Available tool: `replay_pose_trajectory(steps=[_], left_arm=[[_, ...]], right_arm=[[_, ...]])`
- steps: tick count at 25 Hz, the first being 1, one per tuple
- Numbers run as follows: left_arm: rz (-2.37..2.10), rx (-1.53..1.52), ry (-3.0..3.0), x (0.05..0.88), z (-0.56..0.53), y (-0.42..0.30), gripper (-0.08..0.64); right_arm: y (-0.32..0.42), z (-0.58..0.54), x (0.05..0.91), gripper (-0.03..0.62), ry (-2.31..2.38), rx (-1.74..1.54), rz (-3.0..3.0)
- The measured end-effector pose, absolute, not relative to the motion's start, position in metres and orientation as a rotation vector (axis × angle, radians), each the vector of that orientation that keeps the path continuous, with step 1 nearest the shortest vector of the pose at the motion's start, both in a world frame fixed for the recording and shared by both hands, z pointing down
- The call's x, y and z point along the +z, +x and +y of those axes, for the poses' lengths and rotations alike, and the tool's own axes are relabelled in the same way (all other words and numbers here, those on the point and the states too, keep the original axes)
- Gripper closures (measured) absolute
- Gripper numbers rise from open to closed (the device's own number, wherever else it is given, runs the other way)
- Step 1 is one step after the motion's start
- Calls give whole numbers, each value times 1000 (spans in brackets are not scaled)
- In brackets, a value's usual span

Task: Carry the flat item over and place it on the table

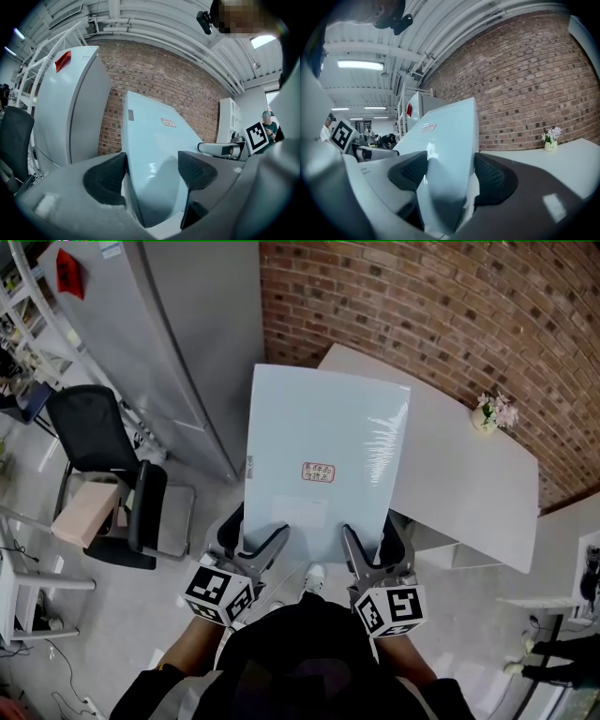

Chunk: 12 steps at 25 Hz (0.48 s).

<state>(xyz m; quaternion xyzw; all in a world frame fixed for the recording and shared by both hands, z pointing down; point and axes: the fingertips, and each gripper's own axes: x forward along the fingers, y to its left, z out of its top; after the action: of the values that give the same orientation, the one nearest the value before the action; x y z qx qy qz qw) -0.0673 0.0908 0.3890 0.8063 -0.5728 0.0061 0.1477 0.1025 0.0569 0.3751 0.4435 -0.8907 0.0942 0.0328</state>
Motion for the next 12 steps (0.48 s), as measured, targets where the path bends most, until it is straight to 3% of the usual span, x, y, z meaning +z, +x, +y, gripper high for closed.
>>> replay_pose_trajectory(steps=[12], left_arm=[[-1691,81,2281,391,28,-50,204]], right_arm=[[121,-11,388,272,1336,398,-2768]])
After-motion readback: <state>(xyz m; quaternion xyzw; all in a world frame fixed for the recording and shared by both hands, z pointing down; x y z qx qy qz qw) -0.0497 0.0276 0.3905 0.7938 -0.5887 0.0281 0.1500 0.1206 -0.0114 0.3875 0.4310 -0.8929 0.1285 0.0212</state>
